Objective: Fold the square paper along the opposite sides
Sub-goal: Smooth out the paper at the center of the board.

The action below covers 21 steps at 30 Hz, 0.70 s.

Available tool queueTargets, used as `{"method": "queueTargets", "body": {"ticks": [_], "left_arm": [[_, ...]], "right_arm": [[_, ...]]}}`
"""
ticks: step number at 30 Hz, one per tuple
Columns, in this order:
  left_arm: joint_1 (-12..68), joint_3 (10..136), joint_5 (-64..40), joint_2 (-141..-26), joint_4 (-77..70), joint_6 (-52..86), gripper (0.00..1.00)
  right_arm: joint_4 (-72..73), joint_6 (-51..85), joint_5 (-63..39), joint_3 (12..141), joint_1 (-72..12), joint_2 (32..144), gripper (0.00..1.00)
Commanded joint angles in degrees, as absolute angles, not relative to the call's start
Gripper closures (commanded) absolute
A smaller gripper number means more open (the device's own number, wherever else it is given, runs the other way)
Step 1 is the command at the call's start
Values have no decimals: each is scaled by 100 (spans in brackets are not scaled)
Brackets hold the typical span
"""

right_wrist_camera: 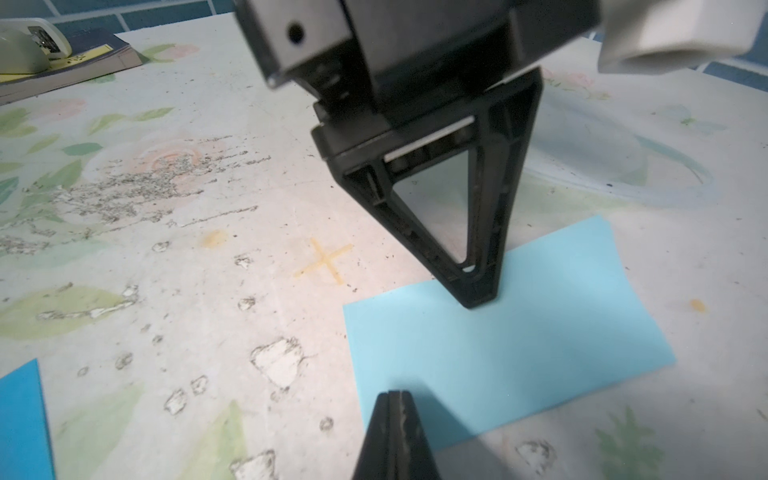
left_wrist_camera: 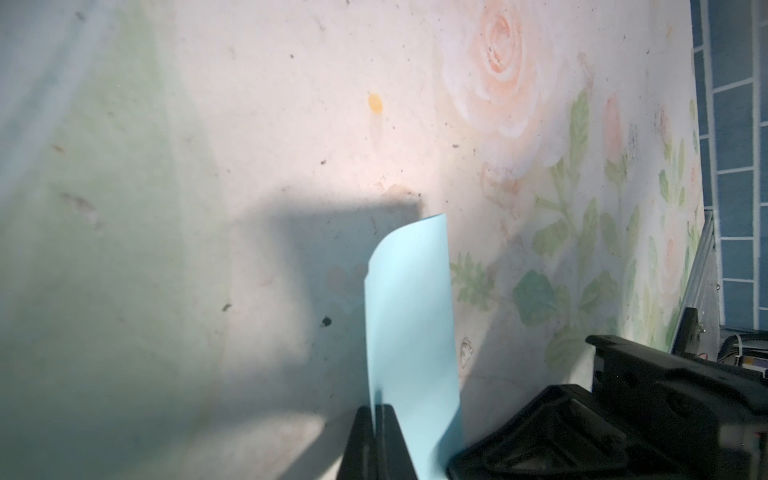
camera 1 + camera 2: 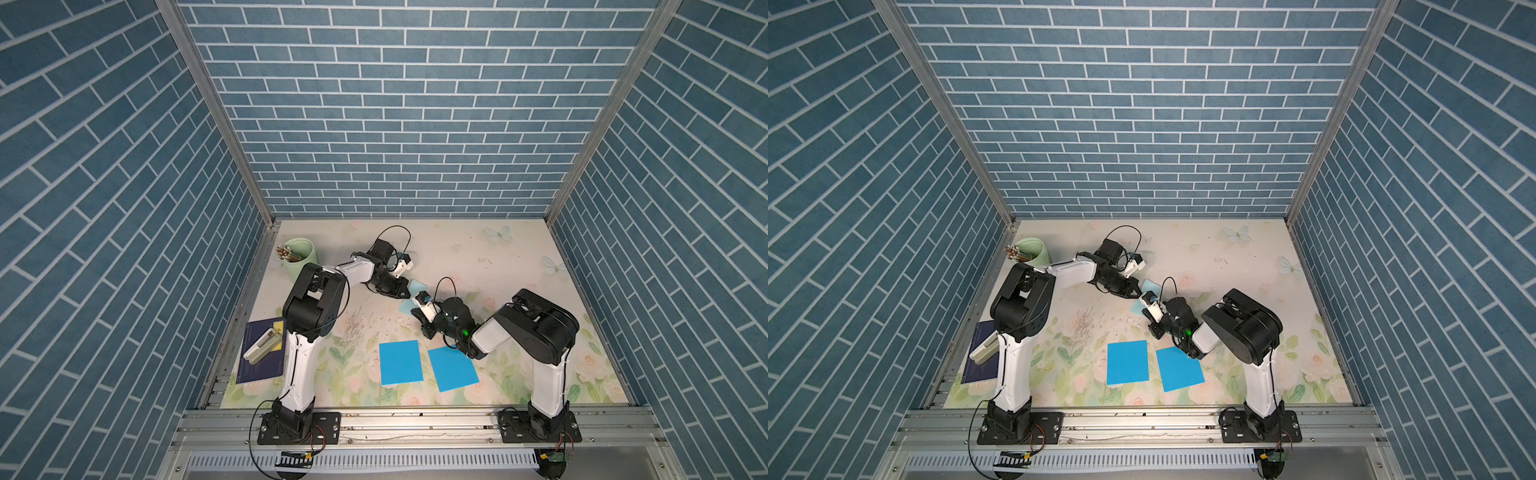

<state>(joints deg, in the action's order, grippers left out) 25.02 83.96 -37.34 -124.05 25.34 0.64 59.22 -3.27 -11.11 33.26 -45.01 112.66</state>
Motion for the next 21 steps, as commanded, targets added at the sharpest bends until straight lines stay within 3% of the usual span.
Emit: {"method": "queueTargets", "body": {"ticks": [1,21], "left_arm": [[2285,8032,-2329,-12972,3146,-35,100],[2311,7980,-2368,-12929,3068,34,100]], "right_arm": [[5425,-237,-1205,3185,-4635,11478,100],[5631,41,-1176,2921,-4883,11237,100]]}}
